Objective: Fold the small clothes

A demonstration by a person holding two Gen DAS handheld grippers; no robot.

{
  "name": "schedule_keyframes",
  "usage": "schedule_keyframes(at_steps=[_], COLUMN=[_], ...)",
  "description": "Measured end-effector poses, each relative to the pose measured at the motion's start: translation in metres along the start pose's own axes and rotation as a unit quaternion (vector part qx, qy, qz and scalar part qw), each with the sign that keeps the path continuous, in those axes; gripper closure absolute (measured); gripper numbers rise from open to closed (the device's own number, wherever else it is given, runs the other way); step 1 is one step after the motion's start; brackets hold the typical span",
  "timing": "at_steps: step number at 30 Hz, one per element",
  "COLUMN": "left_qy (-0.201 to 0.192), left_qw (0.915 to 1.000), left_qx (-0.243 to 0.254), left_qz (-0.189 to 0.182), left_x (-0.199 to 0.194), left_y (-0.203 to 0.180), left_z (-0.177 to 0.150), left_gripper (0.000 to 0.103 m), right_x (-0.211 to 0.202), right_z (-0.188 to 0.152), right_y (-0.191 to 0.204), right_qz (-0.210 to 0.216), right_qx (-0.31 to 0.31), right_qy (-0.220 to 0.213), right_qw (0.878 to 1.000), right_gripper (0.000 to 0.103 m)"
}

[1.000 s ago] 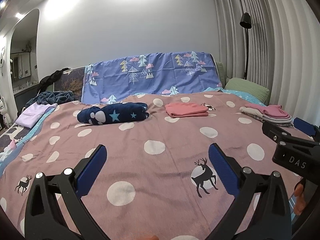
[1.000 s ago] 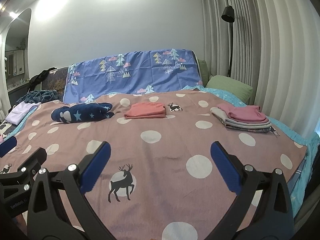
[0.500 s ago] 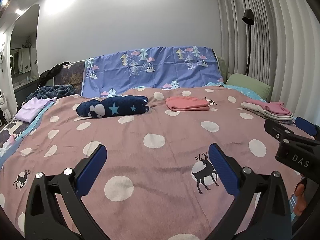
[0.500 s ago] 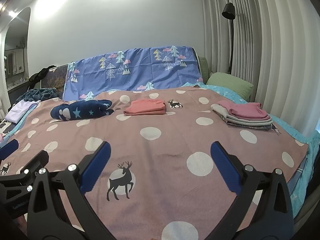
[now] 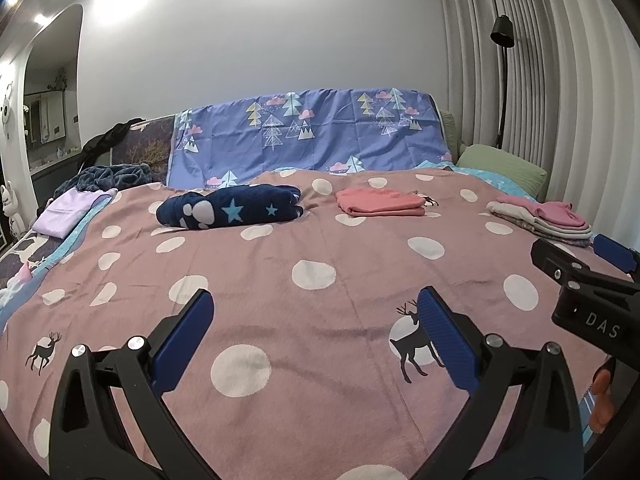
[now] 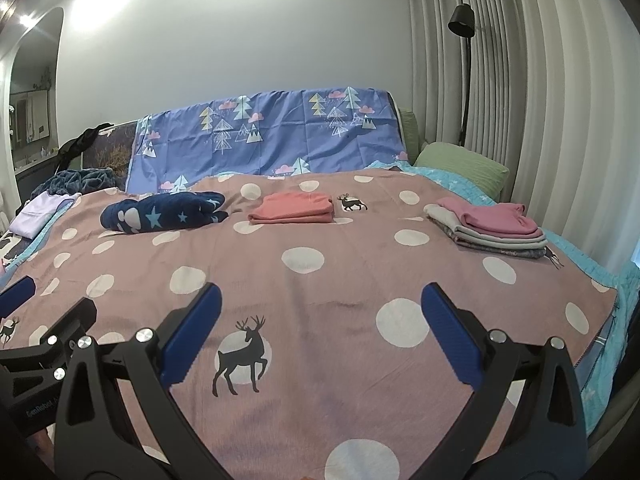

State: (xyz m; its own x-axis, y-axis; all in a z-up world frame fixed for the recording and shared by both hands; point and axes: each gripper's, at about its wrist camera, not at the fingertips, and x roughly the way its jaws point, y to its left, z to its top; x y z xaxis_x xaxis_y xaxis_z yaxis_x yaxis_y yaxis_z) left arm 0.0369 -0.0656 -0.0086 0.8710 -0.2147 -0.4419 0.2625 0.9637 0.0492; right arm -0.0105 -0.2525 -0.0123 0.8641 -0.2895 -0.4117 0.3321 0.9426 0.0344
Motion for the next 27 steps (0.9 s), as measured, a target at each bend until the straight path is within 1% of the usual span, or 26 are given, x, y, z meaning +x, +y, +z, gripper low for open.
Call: schedule_keyframes(at_steps=[8, 27], left_qy=[0.004, 0.009], left_qw=[1.0, 0.9999], left_qx=[-0.002, -0.002], left_qz=[-0.006, -0.007], left_x=[0.0033, 0.0066], left_y=[0.0015, -0.0011], left_z=[-0.0027, -0.0077], left_gripper=[0.001, 0.001], right_x=[-0.0016, 0.0021], right_z=[-0.0023, -0.0051], right_y=[0.0028, 0.0034], right_qz=[-0.006, -0.006], right_qx=[-0.011, -0.013], right_qy=[-0.007, 0.0], right_qw=[1.0, 1.0], right_gripper=[0.002, 0.002])
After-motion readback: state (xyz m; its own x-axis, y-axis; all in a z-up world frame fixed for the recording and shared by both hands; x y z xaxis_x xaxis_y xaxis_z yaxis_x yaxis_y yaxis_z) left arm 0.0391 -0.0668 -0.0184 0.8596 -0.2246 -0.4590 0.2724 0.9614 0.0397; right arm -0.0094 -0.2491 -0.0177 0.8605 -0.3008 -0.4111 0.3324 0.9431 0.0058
